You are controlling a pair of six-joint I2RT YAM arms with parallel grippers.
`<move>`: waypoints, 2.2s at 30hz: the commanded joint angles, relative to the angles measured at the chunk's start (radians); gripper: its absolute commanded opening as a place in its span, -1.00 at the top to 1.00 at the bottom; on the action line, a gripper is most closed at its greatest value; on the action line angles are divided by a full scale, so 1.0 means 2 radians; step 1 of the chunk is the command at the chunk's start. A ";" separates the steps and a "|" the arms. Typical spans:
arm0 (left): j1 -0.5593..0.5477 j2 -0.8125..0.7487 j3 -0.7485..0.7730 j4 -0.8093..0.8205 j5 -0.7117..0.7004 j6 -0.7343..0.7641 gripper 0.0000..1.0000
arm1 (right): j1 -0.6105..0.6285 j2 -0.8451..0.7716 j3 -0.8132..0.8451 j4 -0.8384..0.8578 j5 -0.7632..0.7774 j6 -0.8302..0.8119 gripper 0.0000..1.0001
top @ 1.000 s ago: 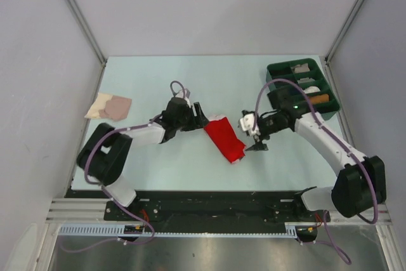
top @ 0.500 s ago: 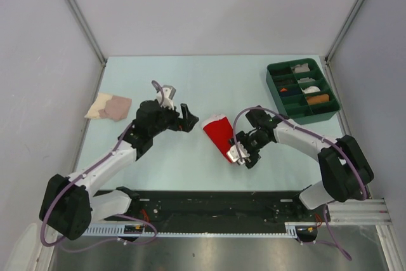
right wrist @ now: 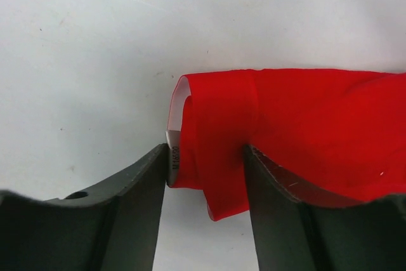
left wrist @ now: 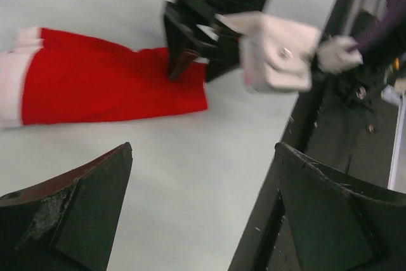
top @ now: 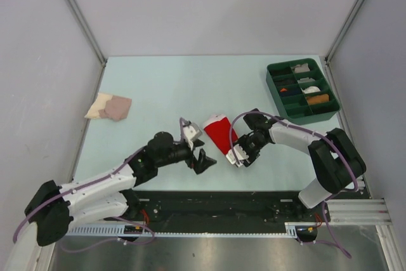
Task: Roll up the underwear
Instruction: Roll the underwear to the center of the board.
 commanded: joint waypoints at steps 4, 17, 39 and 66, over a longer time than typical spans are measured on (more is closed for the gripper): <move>-0.127 0.010 -0.091 0.143 -0.051 0.148 -0.94 | 0.004 0.036 -0.022 0.041 0.063 0.022 0.15; -0.204 0.123 -0.093 0.241 -0.098 0.208 -0.94 | 0.005 0.063 0.067 -0.152 -0.018 0.128 0.68; -0.243 0.309 0.008 0.307 -0.132 0.199 -0.54 | 0.001 0.171 0.156 -0.300 -0.128 0.224 0.84; -0.114 0.395 0.068 0.212 0.049 0.009 0.99 | -0.113 0.040 0.163 -0.264 -0.183 0.194 -0.05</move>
